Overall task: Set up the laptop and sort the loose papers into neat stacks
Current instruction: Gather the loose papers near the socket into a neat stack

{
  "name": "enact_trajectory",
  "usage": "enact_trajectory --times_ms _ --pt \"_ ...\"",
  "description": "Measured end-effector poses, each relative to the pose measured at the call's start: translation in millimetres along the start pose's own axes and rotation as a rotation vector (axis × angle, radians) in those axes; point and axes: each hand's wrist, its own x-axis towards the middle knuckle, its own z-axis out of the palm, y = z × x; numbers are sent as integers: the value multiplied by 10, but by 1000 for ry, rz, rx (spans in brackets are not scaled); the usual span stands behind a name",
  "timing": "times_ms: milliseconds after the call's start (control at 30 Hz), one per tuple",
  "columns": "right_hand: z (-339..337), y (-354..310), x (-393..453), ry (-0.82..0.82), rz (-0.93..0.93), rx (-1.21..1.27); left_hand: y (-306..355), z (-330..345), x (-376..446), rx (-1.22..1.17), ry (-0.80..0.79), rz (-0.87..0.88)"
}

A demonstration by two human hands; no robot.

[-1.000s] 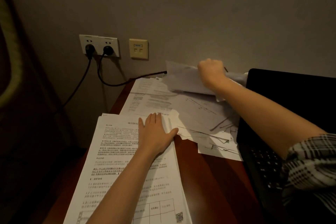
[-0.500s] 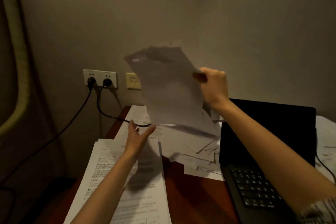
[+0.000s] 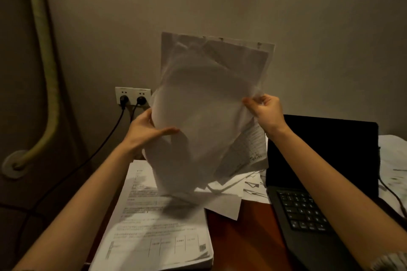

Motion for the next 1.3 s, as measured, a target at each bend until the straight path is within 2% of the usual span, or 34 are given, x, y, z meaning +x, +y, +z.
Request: enact_trajectory --times_ms 67,167,333,433,500,567,667,767,900,1000,1133,1300 --pt "1 -8 -8 27 -22 -10 55 -33 -18 81 74 -7" --pt "26 -22 3 8 -23 14 127 -89 -56 52 140 48" --pt "133 -47 -2 -56 -16 37 245 -175 -108 2 129 170" --pt "181 -28 -24 -68 34 58 238 -164 -131 22 117 94" --pt "157 20 -30 -135 68 11 186 -173 -136 28 123 78" --pt "79 94 -35 -230 104 -126 123 -186 -152 -20 150 55" --pt "-23 193 -65 -336 103 -459 29 -195 -195 -183 235 -11" --pt "-21 272 -110 -328 130 -527 -33 -195 -231 -288 263 -77" --pt "-38 374 -120 -241 136 -473 -117 -156 -258 -365 252 -119" --pt "-46 472 -186 -176 175 -377 -183 -131 -266 -315 192 -104" --pt "-40 602 -355 -160 285 -266 -275 -150 -278 -302 1 -147" --pt "-11 778 -535 -90 341 -272 -342 -130 -268 11 -233 -217"
